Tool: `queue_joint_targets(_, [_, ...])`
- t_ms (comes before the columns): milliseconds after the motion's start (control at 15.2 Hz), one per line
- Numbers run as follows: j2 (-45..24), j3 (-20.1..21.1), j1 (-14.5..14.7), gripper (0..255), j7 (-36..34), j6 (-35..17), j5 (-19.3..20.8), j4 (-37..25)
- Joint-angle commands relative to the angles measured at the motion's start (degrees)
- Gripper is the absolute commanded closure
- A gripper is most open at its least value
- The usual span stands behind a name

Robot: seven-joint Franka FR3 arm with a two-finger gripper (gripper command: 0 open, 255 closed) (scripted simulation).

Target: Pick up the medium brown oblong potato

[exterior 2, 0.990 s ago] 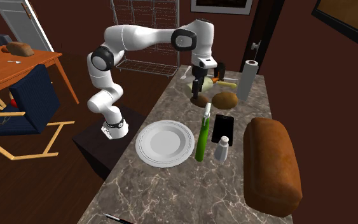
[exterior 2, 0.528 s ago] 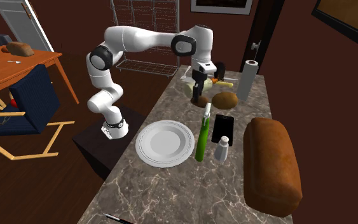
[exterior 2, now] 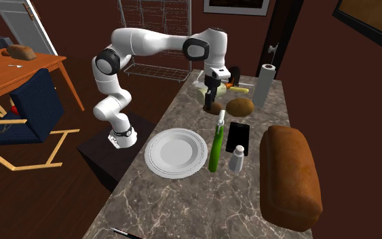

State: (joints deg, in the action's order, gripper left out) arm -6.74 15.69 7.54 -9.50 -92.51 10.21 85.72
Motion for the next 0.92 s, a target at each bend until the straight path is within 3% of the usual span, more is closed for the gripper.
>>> queue_joint_targets(0, [-0.50, 0.12, 0.17, 255, 0.05, 1.27, -0.05, -1.09])
queue_joint_targets(858, [-5.11, 0.54, 1.54, 255, 0.89, 13.33, 1.47, -17.59])
